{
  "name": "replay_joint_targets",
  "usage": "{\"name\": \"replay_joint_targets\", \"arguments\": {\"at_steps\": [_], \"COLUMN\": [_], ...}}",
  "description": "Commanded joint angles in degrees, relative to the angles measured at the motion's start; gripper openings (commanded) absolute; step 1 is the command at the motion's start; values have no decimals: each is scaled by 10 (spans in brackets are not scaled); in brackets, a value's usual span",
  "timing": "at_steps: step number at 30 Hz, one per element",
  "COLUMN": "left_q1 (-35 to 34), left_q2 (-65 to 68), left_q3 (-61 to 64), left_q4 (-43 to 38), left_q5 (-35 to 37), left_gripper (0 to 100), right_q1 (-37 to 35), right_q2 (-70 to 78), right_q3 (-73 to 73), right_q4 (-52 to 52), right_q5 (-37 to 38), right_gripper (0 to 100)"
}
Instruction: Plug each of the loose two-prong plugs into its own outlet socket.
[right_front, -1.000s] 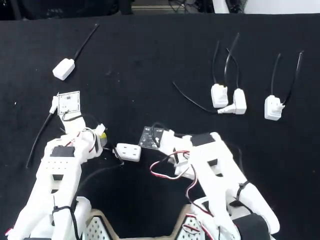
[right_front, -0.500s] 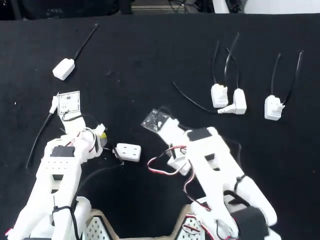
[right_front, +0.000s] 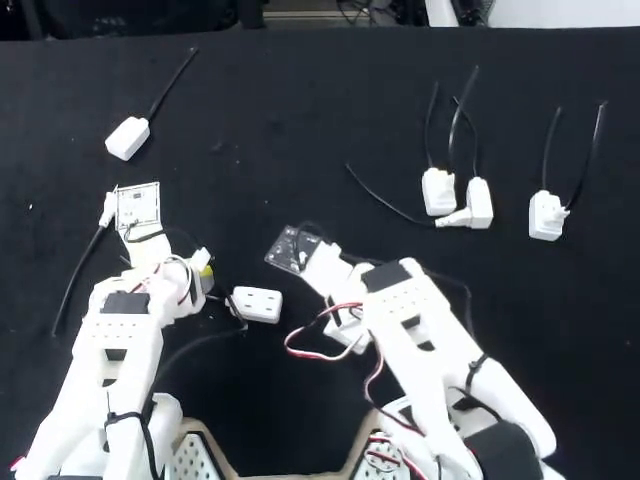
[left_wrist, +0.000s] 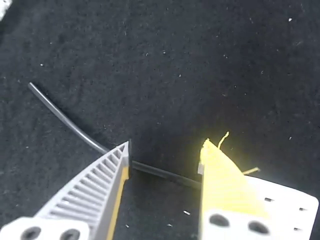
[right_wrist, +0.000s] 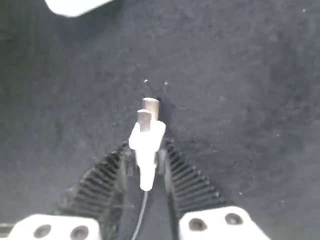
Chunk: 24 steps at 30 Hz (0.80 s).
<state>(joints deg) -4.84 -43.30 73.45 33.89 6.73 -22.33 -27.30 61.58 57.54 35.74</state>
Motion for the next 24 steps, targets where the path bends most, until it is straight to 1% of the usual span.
{"name": "replay_joint_targets", "arguments": {"at_steps": [1,4,7,14,18,19,21,22,23,24], "left_q1": [-4,-3,-2,-2,-2,-2,-2,-2,-2,-2], "left_q2": [-3,-3,-3,-3,-3,-3,-3,-3,-3,-3], "left_q3": [-12,-12,-11,-11,-11,-11,-10,-10,-10,-10], "left_q4": [-5,-5,-5,-6,-6,-6,-6,-6,-6,-6], "left_q5": [2,2,2,2,2,2,2,2,2,2], "left_gripper": [223,223,223,223,223,223,223,223,223,223], "right_q1": [17,38,29,25,26,26,27,27,28,33], "right_q2": [-41,-74,-85,-43,-27,-29,-36,-42,-50,-61], "right_q3": [-7,-18,2,91,91,92,91,91,91,92], "right_q4": [18,22,15,-77,-68,-68,-68,-68,-66,-57], "right_q5": [-3,4,4,2,4,4,4,4,4,4], "right_gripper": [9,15,16,16,87,87,23,6,18,9]}}
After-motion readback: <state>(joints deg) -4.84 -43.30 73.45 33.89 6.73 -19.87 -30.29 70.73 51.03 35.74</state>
